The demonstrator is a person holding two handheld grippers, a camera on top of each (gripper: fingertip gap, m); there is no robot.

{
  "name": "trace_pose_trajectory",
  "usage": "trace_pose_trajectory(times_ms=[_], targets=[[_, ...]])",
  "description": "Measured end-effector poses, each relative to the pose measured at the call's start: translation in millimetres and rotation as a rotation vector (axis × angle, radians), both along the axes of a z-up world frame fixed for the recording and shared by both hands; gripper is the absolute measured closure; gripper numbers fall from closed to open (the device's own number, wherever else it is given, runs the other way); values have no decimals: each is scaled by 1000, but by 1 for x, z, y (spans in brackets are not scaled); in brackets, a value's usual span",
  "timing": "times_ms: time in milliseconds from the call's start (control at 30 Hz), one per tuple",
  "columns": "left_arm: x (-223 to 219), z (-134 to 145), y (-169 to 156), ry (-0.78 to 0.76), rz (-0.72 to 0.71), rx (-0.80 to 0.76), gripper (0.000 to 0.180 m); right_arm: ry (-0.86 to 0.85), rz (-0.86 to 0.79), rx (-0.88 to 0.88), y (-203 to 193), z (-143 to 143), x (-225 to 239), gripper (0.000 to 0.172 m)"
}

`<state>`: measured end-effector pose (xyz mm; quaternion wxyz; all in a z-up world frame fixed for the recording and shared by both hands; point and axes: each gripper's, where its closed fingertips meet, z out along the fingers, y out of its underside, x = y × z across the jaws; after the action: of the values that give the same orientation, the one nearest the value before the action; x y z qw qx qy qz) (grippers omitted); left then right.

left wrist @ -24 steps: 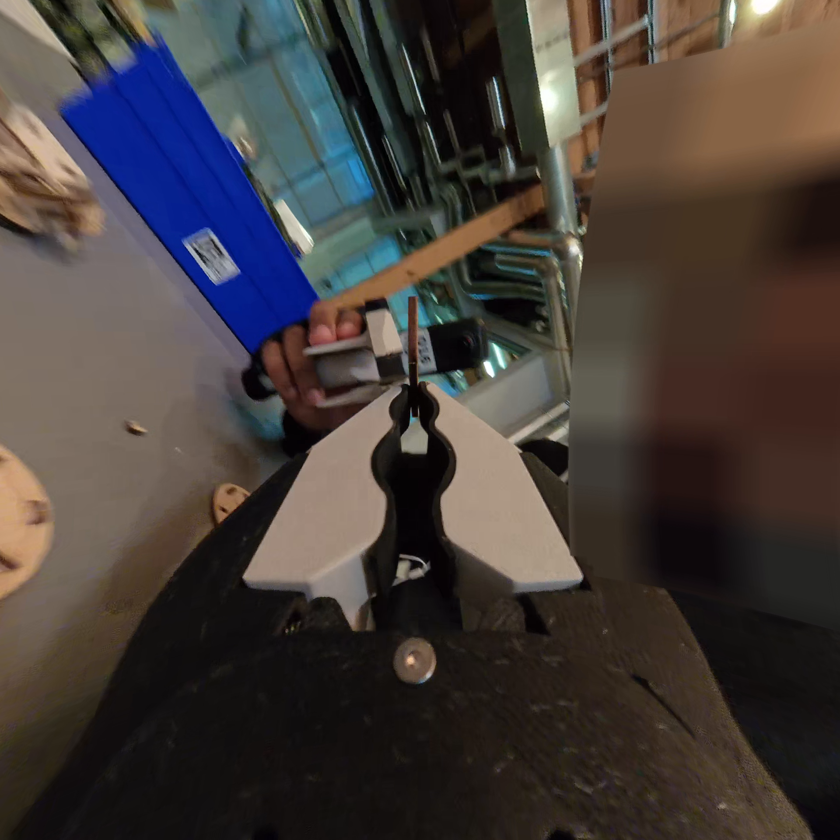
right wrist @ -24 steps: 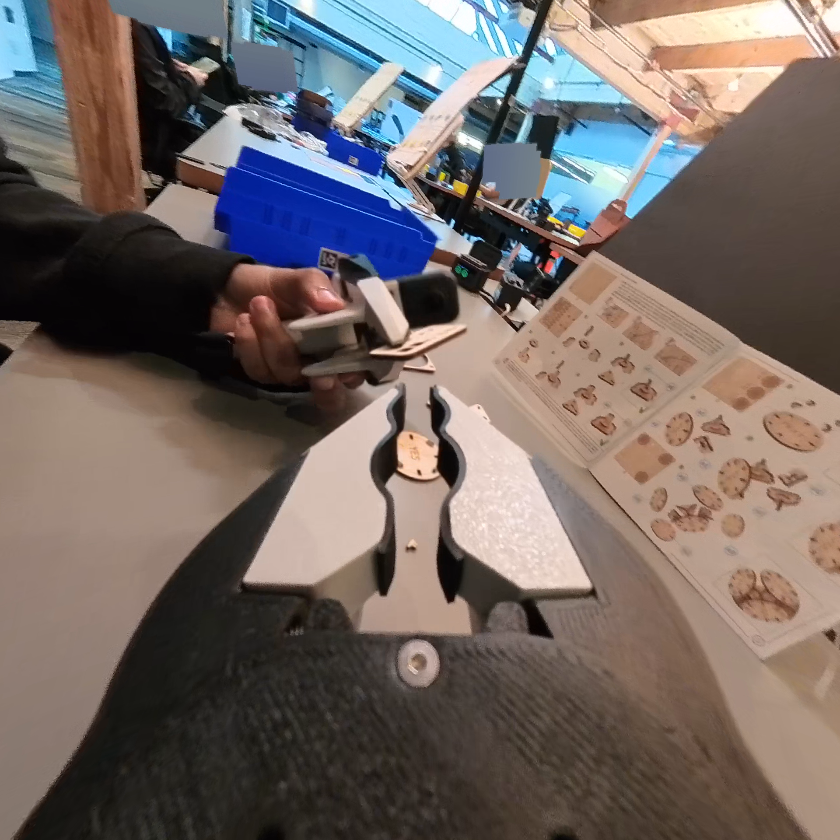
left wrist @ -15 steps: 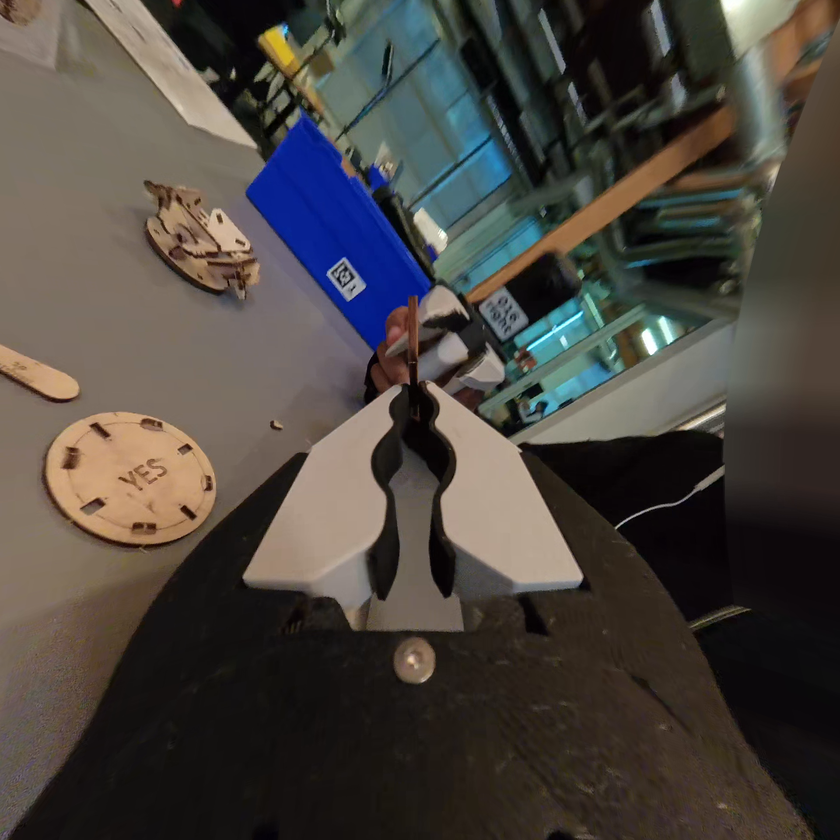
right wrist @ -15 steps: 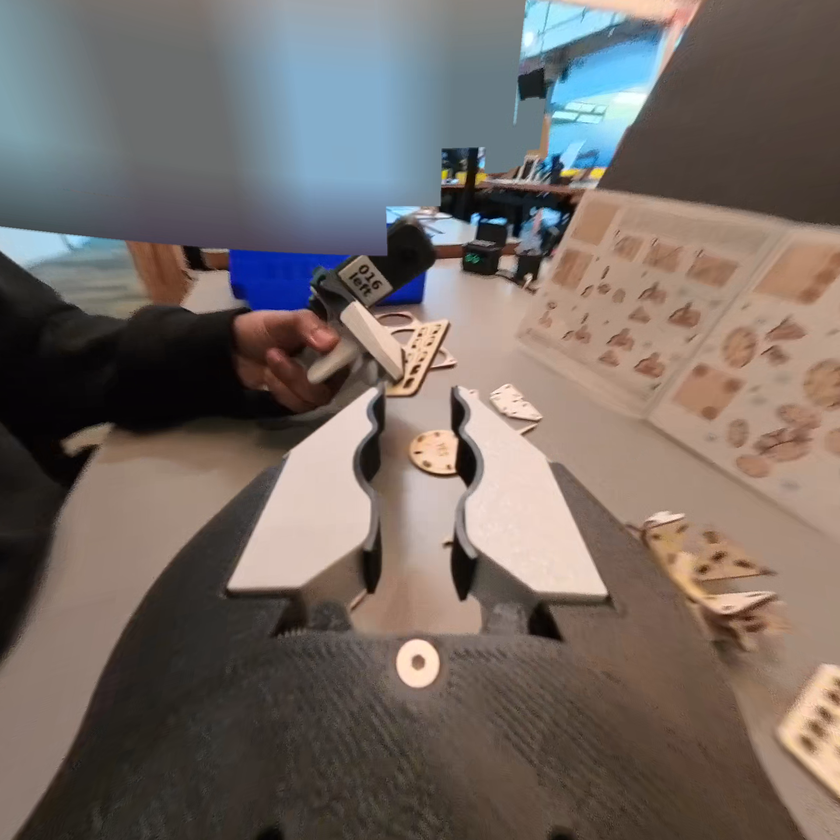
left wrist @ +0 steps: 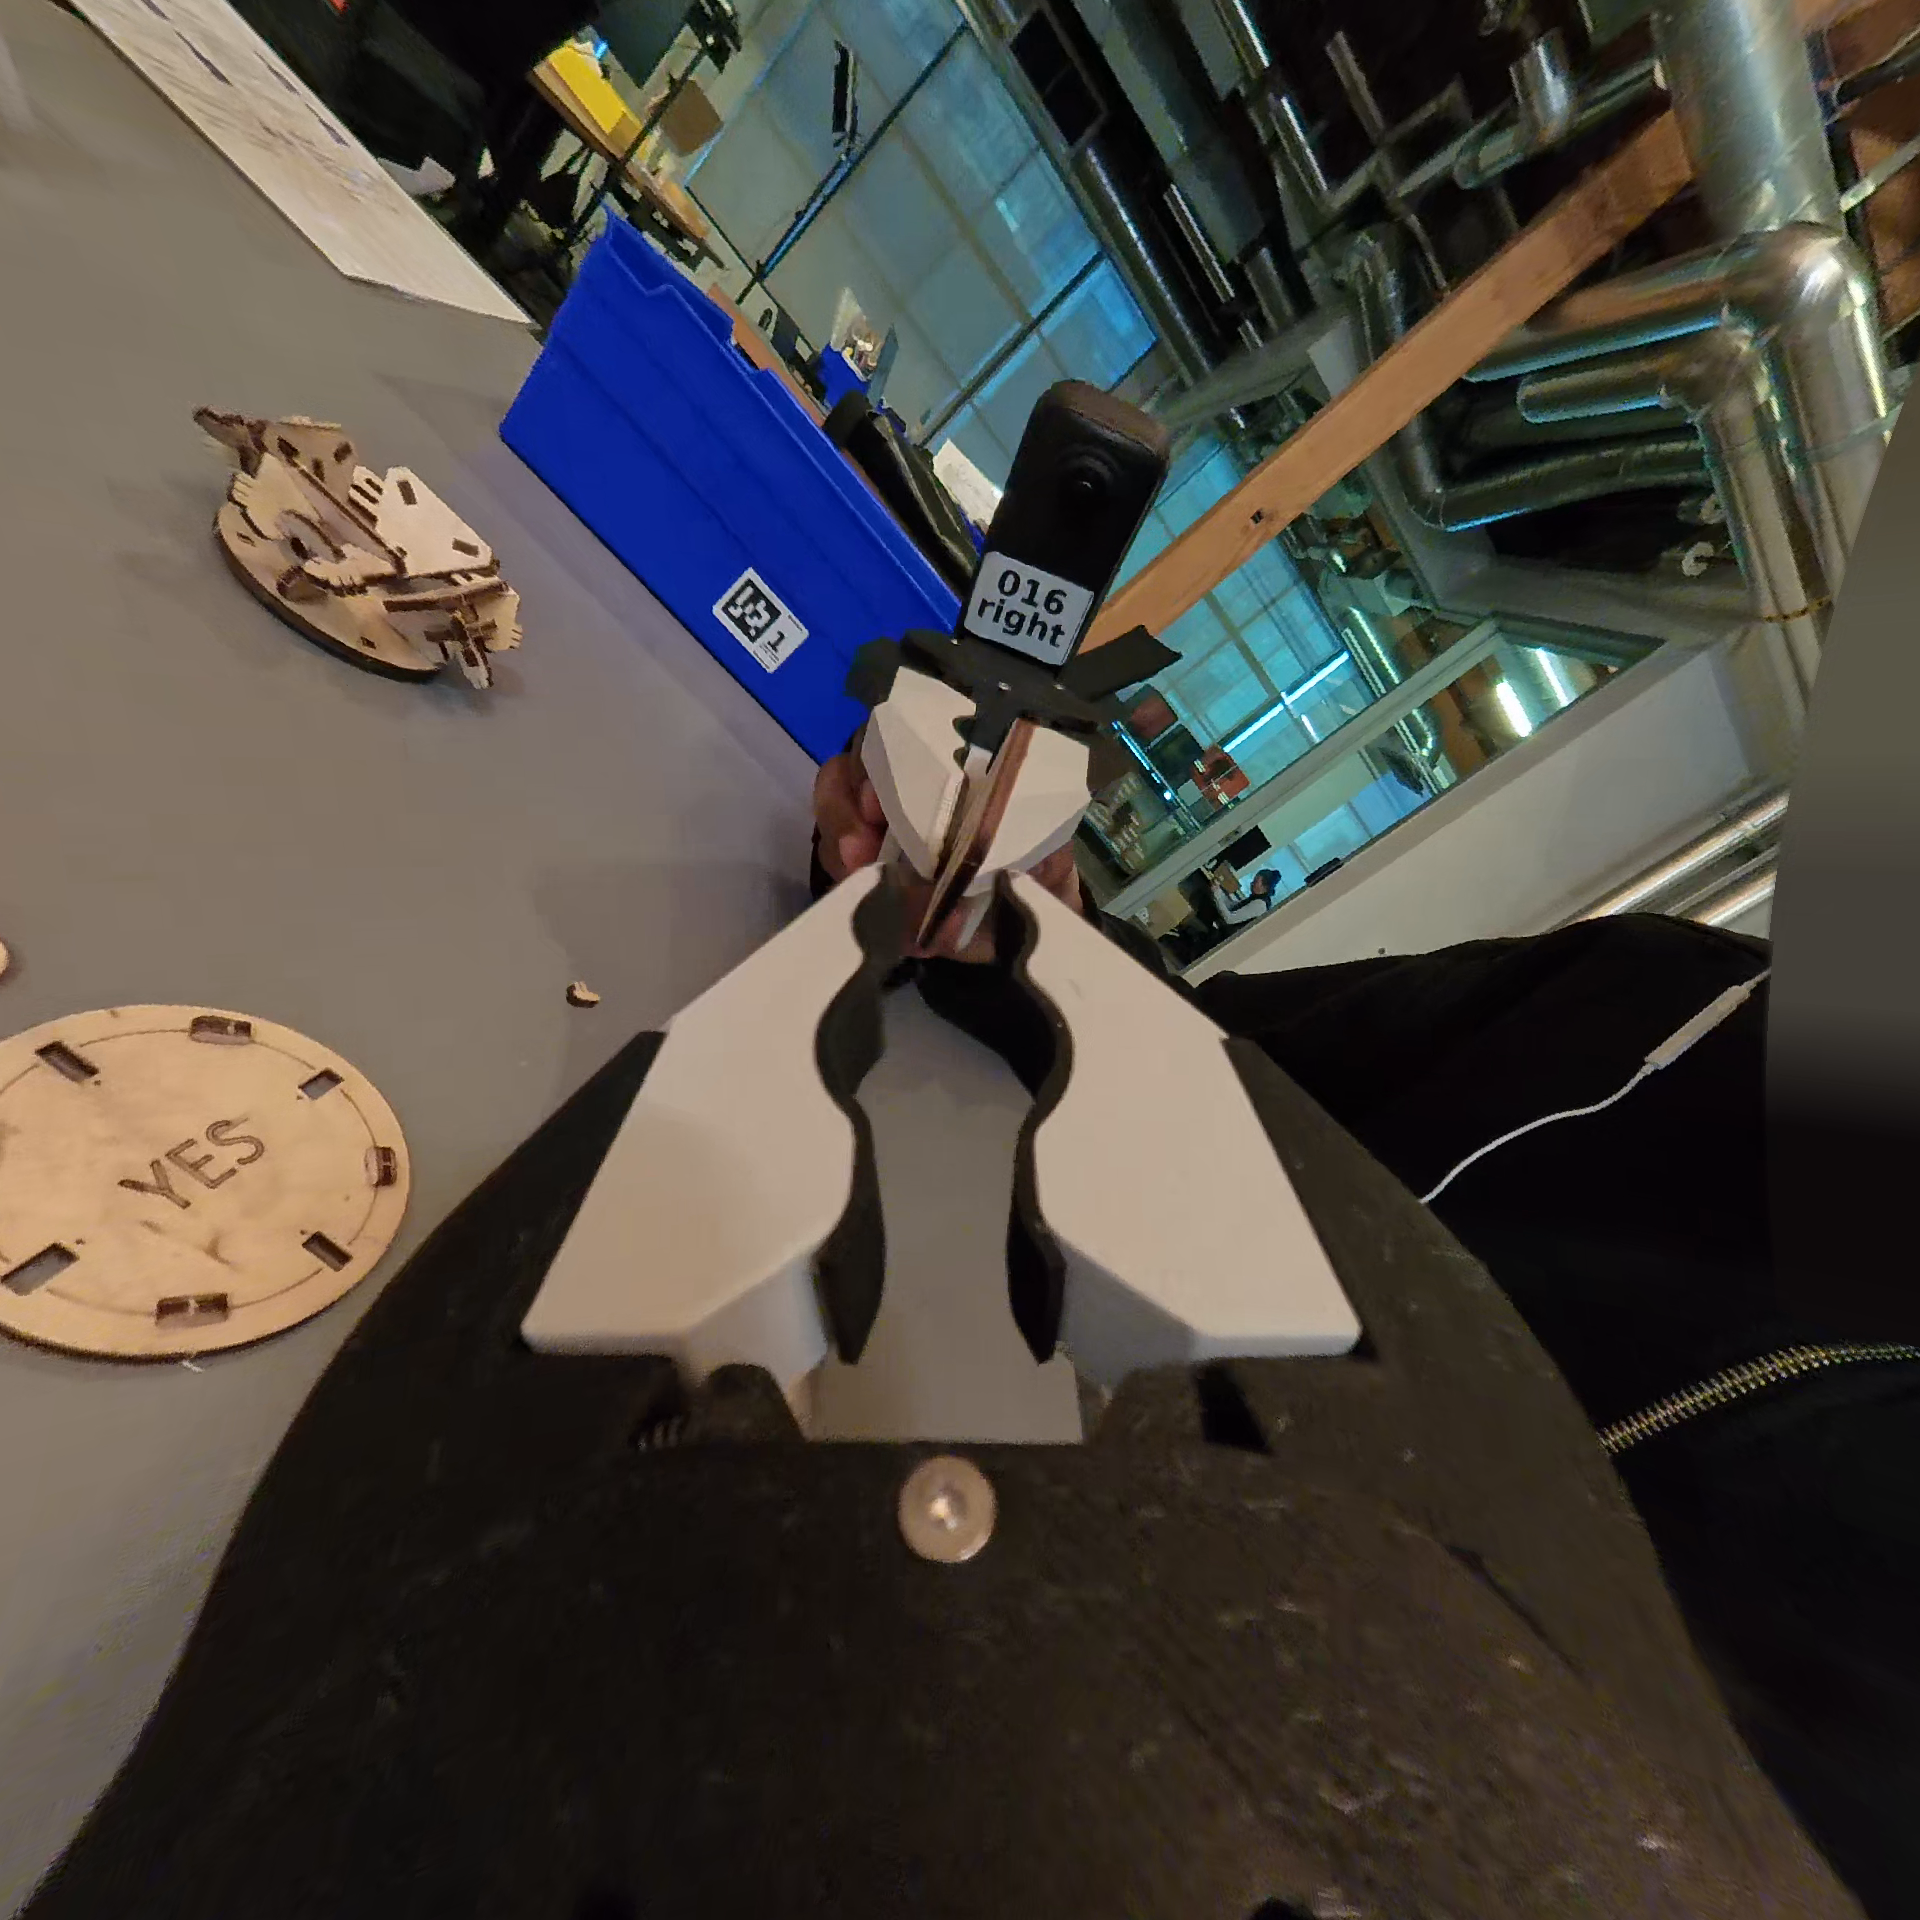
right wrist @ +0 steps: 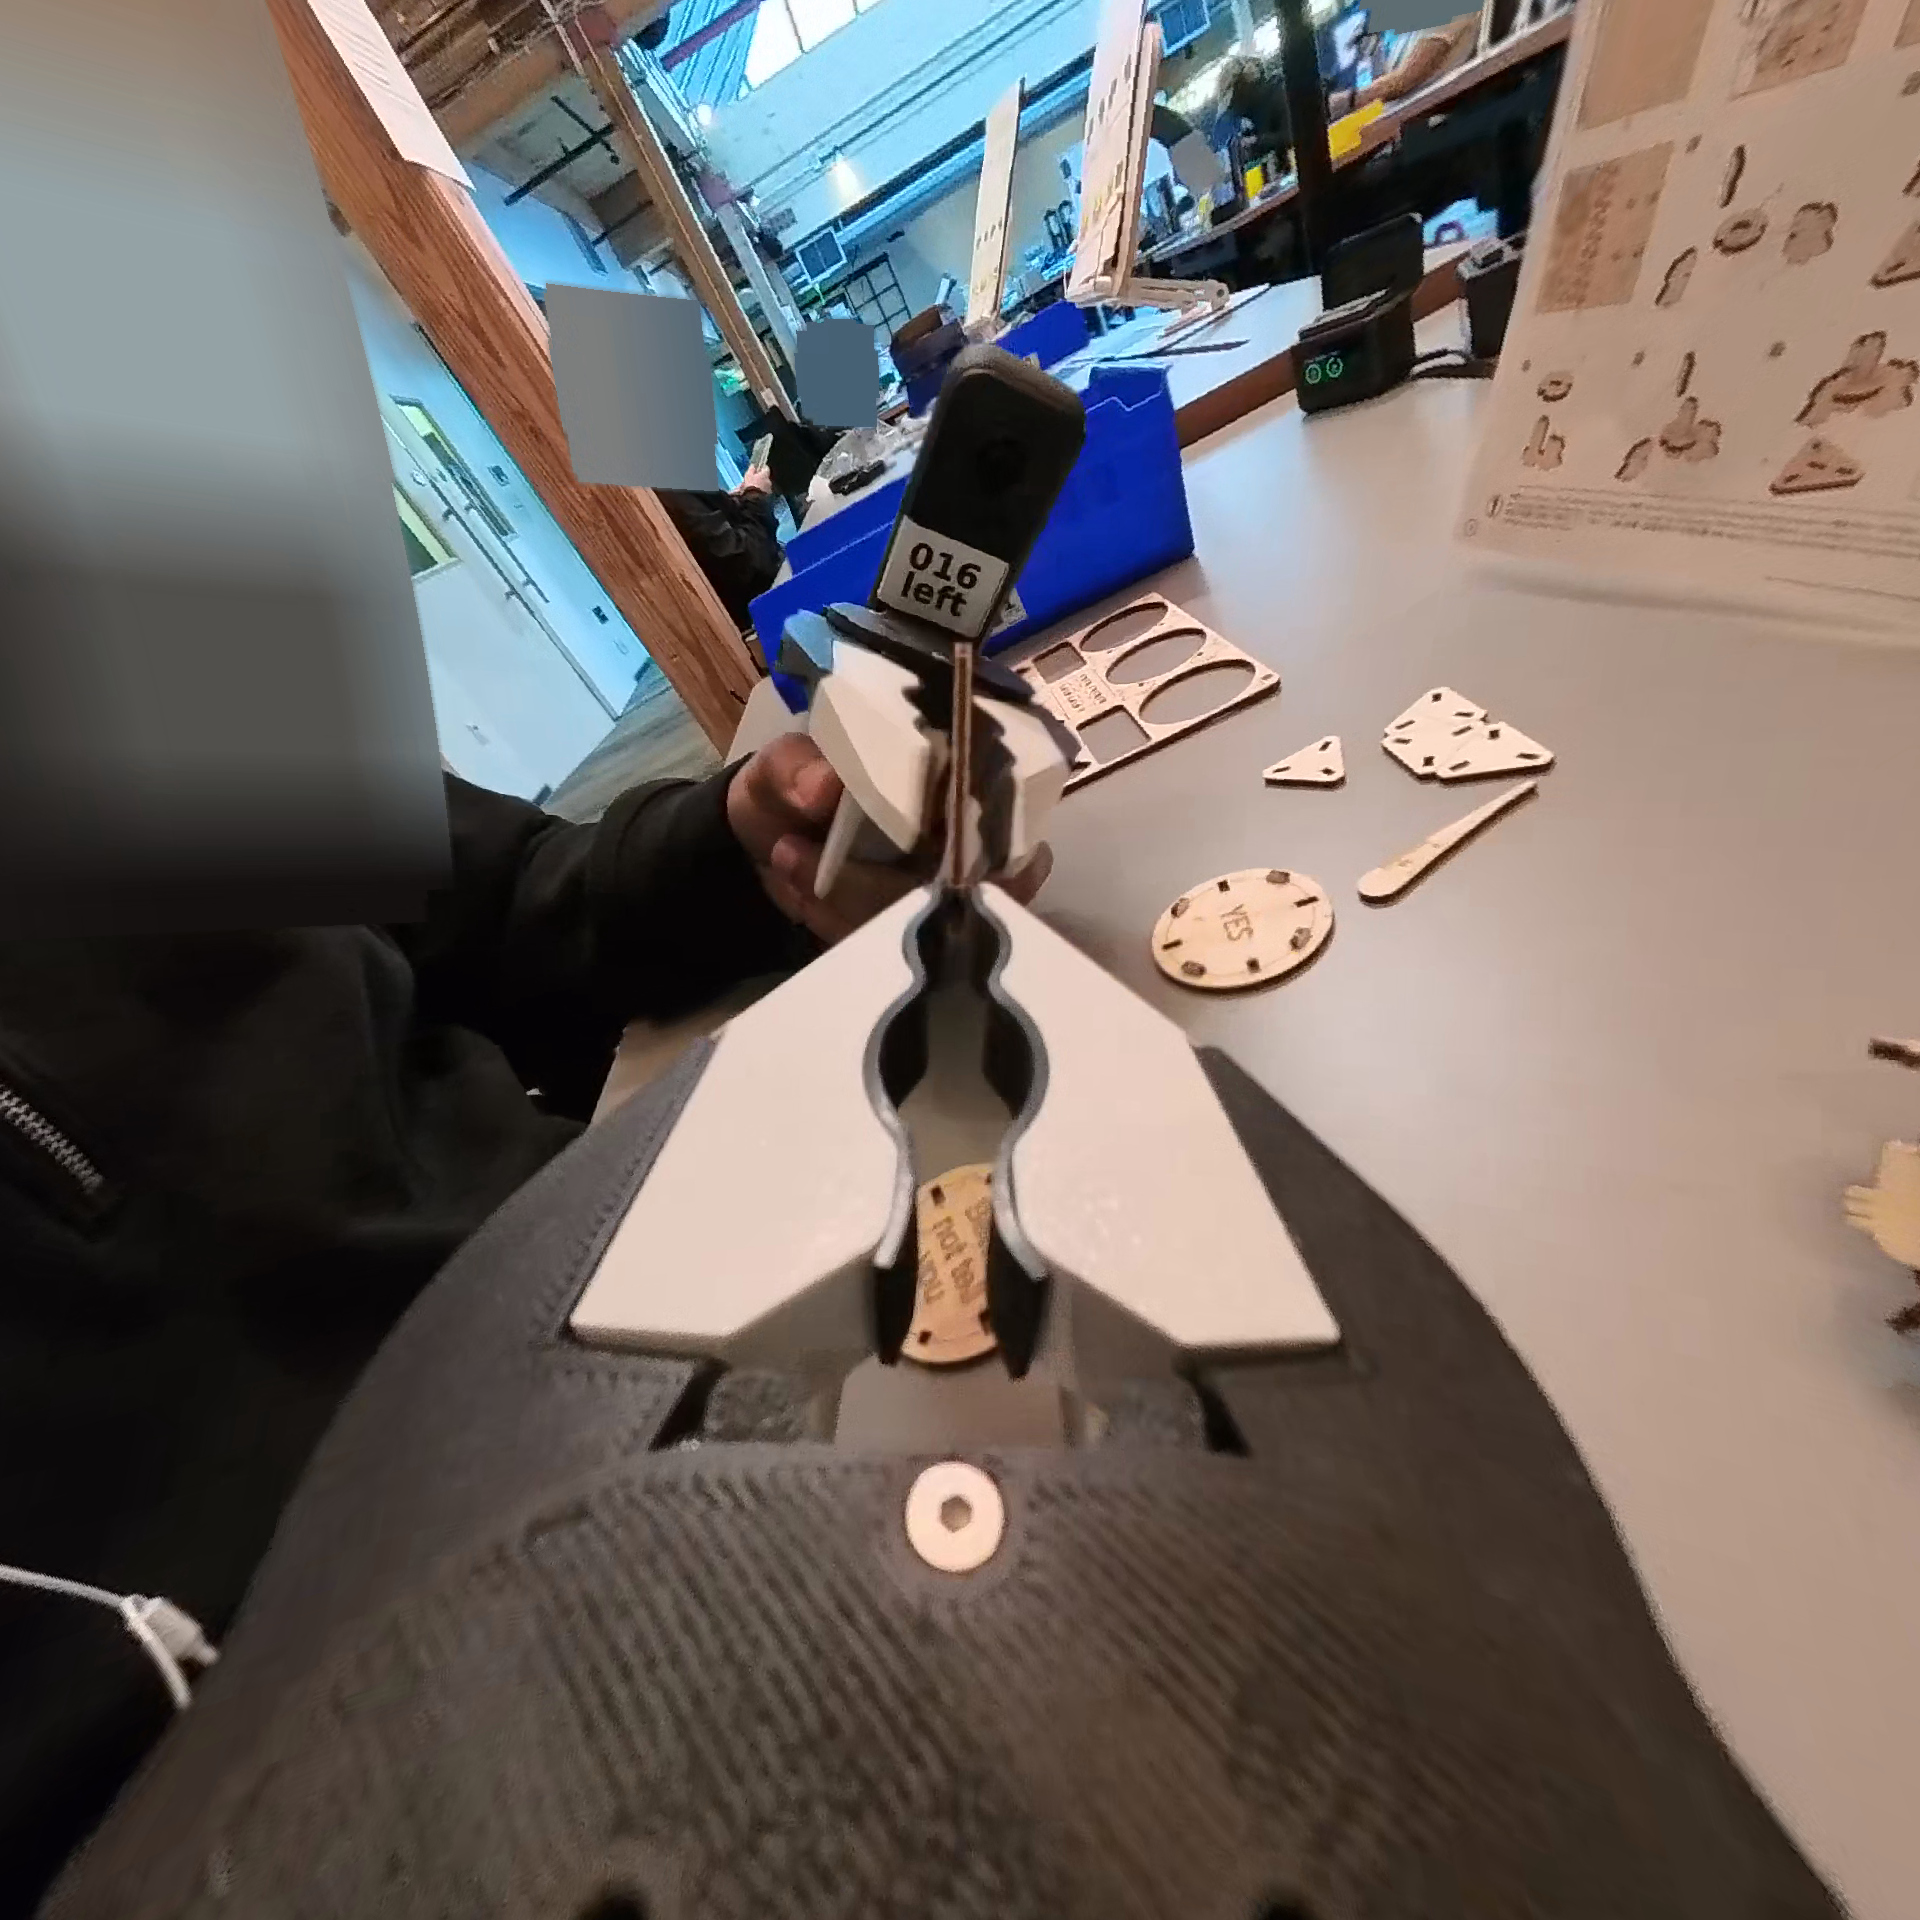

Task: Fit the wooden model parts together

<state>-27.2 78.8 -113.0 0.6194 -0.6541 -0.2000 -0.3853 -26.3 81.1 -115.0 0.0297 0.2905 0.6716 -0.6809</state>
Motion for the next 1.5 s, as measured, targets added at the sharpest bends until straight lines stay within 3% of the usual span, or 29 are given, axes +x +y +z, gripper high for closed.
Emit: trace_pose_trajectory(times_ms=[67,200,433,733,867,967,1133,1500], targets=[[-6,2,-3,9,29,4,155,-16,-6,0,2,-1,-1,171],[-18,5,-8,98,107,-8,152,-53,0,74,4,-12,-1,171],[-14,-25,-3,260,108,-203,170,-94,12,174,5,-28,0,172],[18,-41,2,264,-71,-265,180,-46,-47,105,10,-16,-8,169],[19,-38,5,247,-66,-243,180,-30,-57,81,9,-12,-9,167],[13,-30,4,172,-45,-192,180,-28,-124,10,20,-2,-18,148],[6,-22,2,143,-13,-149,180,-69,-119,-87,28,8,-18,155],[11,-25,4,171,-28,-158,180,-141,-41,-40,14,-7,-9,169]])
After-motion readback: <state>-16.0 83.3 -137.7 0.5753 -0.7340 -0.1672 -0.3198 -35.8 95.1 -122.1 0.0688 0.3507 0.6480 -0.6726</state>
